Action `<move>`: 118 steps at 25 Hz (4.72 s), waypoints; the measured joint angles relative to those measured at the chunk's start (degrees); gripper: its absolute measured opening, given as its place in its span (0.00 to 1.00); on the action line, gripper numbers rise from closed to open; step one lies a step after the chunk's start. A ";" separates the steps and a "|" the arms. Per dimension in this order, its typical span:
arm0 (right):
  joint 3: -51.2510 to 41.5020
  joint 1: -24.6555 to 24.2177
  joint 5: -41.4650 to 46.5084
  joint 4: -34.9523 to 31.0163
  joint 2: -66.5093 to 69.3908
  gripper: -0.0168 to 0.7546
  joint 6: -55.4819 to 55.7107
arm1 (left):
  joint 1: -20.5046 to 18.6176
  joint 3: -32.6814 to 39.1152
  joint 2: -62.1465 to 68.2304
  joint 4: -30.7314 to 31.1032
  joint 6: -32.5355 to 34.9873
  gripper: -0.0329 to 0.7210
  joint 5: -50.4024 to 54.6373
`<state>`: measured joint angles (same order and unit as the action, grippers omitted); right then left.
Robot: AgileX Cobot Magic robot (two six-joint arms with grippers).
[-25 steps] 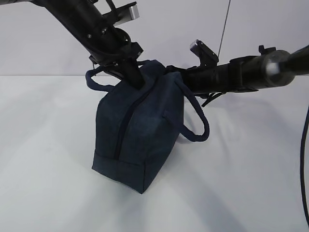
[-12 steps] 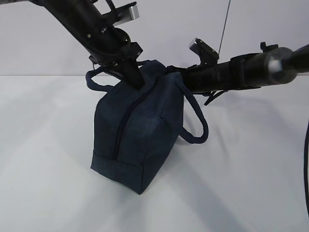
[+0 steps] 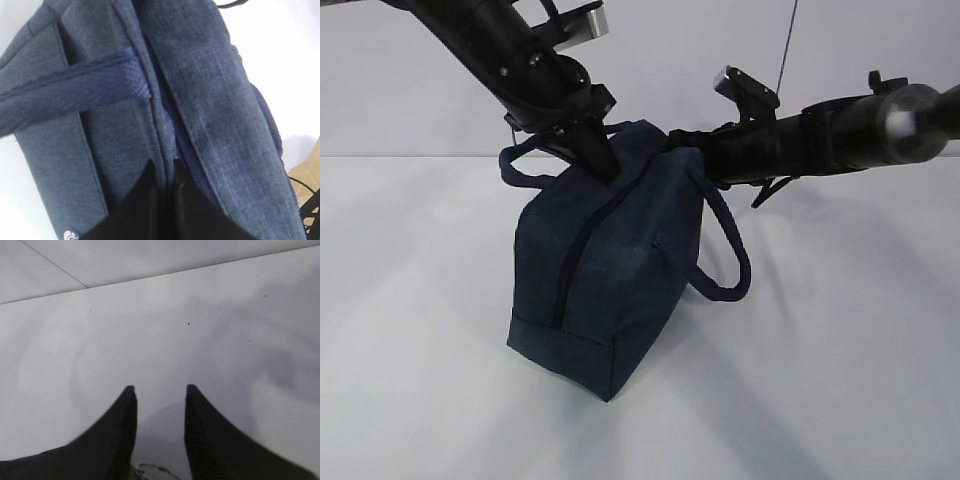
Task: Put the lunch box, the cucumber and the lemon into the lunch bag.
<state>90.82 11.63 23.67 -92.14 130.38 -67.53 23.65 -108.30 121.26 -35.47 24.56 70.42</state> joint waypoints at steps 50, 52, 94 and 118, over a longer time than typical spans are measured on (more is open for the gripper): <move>0.33 -3.55 45.48 80.91 -34.13 0.70 41.75 | 0.24 -0.13 -0.76 14.27 -17.74 0.18 -0.18; 0.33 -3.55 46.54 83.75 -34.64 0.70 44.07 | 0.24 -0.13 -1.11 14.99 -17.96 0.26 -0.18; -14.71 -3.55 48.42 88.14 -76.46 0.70 56.52 | 0.24 34.28 -56.41 26.55 -21.29 0.42 1.36; -45.66 -3.55 49.48 86.00 -126.18 0.70 58.13 | 0.24 57.04 -101.14 27.33 -20.71 0.36 2.58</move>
<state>45.17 8.08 73.15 -6.14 4.20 -9.40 23.89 -51.27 20.13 -8.15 3.85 73.00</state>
